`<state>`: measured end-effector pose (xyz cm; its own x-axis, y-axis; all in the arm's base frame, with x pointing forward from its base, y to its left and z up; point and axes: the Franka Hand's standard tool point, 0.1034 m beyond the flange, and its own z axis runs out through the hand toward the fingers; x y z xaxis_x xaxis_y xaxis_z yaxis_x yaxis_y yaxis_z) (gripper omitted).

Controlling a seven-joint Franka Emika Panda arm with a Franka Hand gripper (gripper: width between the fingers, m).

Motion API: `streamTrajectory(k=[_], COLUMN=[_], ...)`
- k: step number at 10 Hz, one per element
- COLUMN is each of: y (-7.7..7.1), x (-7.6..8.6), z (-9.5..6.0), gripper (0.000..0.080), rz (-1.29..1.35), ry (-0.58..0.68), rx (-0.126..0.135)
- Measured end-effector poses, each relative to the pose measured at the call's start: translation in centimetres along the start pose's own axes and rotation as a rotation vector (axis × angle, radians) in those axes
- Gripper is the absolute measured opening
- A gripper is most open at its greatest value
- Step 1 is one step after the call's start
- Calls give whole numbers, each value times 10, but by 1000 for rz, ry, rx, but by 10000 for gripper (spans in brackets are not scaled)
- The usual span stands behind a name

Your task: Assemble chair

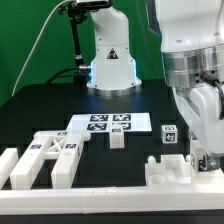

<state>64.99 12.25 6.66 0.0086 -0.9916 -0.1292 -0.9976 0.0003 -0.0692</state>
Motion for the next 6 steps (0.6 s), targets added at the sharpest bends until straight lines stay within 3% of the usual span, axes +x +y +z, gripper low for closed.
streamTrajectory(k=[1,4,6], y=[0,-1,-10], x=[0,1,20], z=[0,-2,-36], gripper=[630,649,649], rz=[0,-23,-125], ry=[0,0,-17], rx=[0,3,31])
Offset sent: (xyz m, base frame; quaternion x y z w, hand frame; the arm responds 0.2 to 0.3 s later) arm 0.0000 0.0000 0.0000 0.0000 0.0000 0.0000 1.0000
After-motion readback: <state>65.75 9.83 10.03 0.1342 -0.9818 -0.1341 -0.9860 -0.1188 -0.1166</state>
